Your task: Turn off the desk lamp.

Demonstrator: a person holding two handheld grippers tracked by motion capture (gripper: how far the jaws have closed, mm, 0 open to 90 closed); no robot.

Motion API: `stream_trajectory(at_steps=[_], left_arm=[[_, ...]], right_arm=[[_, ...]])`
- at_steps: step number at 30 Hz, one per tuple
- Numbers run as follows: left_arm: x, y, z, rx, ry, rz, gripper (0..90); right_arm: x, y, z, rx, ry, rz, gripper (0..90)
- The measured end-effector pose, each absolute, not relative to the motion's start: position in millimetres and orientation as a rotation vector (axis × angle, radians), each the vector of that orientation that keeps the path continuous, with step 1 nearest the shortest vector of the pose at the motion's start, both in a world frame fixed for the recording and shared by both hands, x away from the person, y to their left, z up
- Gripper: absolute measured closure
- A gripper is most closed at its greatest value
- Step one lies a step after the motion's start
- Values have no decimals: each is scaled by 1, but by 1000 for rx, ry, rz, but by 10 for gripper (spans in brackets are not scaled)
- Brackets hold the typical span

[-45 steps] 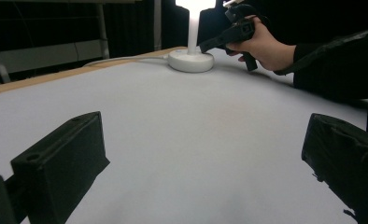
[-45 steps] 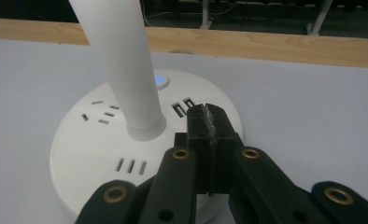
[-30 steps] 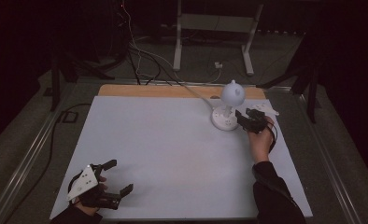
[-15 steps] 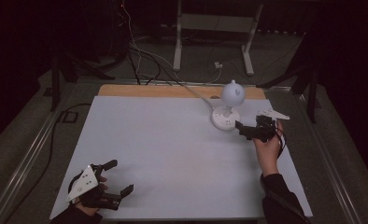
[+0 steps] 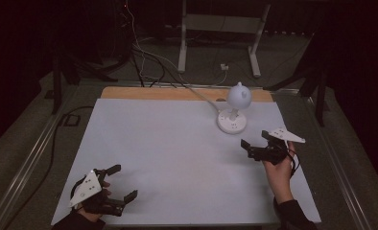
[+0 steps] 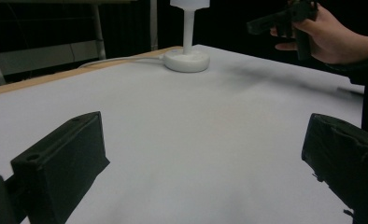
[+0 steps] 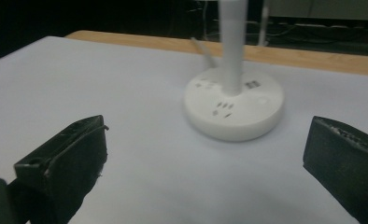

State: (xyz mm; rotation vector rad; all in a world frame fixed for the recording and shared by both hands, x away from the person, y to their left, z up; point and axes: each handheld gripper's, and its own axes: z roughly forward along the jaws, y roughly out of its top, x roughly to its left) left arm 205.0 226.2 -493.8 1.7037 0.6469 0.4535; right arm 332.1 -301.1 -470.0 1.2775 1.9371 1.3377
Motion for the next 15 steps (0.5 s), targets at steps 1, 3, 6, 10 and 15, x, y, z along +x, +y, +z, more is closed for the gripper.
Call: stream_trajectory(at_steps=[1, 3, 6, 10, 15], left_arm=[[205, 226, -494, 1702, 646, 453, 5], [205, 226, -494, 1702, 646, 453, 5], [205, 226, -494, 1702, 645, 452, 5], [205, 226, -494, 1705, 646, 453, 5], [205, 226, -494, 1700, 646, 449, 5]], right_arm=[[328, -300, -471, 1272, 1951, 1324, 0], [320, -300, -473, 1261, 1962, 1325, 0], [308, -301, -476, 1254, 1971, 1329, 0], [294, -301, -481, 1231, 1997, 1314, 0], [278, -301, -489, 1228, 2032, 1312, 0]])
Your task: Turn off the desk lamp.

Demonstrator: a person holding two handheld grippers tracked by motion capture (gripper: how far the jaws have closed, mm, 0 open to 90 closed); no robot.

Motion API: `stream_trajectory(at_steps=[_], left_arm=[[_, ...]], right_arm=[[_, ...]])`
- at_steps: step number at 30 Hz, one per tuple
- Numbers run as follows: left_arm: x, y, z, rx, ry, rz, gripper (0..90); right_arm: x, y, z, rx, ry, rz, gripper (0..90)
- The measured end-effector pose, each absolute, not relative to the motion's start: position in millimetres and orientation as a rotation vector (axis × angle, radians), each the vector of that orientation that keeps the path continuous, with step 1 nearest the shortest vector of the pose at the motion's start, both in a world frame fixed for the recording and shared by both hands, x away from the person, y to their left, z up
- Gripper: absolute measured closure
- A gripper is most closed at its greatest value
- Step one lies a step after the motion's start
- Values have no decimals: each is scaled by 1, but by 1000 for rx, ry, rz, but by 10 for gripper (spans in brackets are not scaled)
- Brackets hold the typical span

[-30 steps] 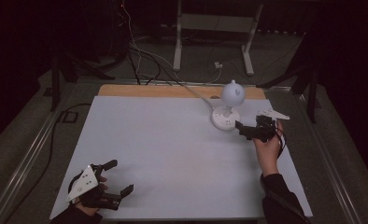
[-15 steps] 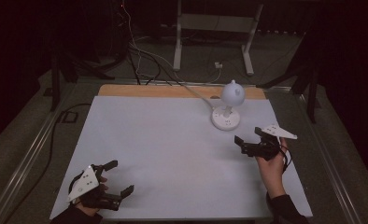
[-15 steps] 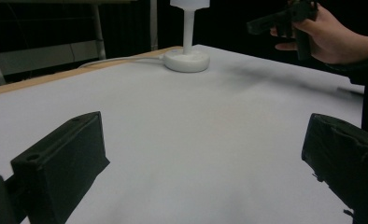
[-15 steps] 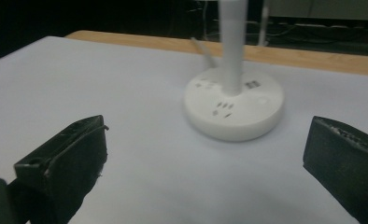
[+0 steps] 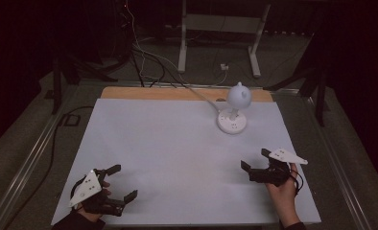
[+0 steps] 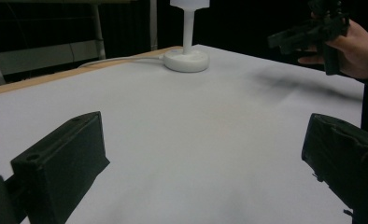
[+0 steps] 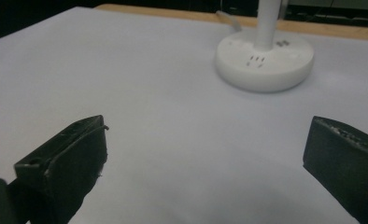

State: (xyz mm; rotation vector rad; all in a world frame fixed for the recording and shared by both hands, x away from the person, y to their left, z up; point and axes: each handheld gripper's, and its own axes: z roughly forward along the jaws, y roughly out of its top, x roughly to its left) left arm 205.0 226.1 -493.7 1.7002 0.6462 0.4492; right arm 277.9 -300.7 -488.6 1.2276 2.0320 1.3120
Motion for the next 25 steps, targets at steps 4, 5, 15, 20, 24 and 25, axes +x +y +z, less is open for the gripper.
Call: stream_trajectory(at_steps=[4, 5, 15, 20, 24, 25], left_arm=[[205, 226, -494, 1698, 646, 450, 5], [205, 226, -494, 1699, 646, 450, 5], [205, 225, -494, 1707, 640, 449, 5], [205, 225, -494, 1708, 638, 450, 5], [205, 225, -494, 1714, 638, 449, 5], [205, 225, -494, 1714, 638, 450, 5]], right_arm=[[266, -299, -494, 1208, 2069, 1311, 0], [264, -299, -495, 1197, 2074, 1311, 0], [244, -301, -504, 1198, 2109, 1304, 0], [237, -306, -508, 1213, 2117, 1296, 0], [241, -305, -511, 1221, 2126, 1287, 0], [241, -305, -511, 1220, 2131, 1288, 0]])
